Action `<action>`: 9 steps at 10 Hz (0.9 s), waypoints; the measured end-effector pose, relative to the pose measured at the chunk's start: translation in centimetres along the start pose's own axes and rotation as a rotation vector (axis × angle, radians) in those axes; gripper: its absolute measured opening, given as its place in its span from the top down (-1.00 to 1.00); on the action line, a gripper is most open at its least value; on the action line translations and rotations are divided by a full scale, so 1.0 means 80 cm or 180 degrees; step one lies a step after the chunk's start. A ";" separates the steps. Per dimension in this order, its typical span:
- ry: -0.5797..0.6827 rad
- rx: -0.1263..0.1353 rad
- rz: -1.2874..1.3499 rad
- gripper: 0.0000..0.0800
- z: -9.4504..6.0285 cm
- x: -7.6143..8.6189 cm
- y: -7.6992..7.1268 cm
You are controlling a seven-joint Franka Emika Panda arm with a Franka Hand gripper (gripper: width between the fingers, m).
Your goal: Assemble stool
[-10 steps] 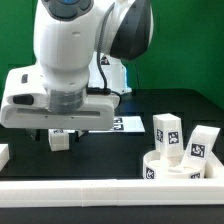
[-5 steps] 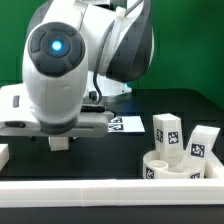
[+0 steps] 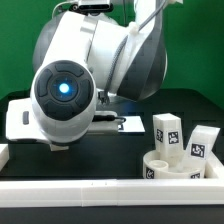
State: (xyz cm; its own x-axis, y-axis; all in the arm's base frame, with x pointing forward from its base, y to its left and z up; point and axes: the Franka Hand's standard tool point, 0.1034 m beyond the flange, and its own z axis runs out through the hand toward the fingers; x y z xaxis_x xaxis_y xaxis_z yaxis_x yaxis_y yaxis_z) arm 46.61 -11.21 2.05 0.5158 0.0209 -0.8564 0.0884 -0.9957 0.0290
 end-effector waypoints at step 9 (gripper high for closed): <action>0.0083 0.0337 0.0022 -0.62 0.008 0.006 0.001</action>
Offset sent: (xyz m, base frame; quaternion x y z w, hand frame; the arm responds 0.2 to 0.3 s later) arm -0.0030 0.0146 0.0058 0.0868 -0.0117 -0.0451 0.9951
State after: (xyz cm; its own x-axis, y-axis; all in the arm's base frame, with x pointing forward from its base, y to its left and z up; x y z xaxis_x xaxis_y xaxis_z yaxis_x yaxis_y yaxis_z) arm 46.31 -11.33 1.29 0.5382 0.0148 -0.8427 -0.0051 -0.9998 -0.0209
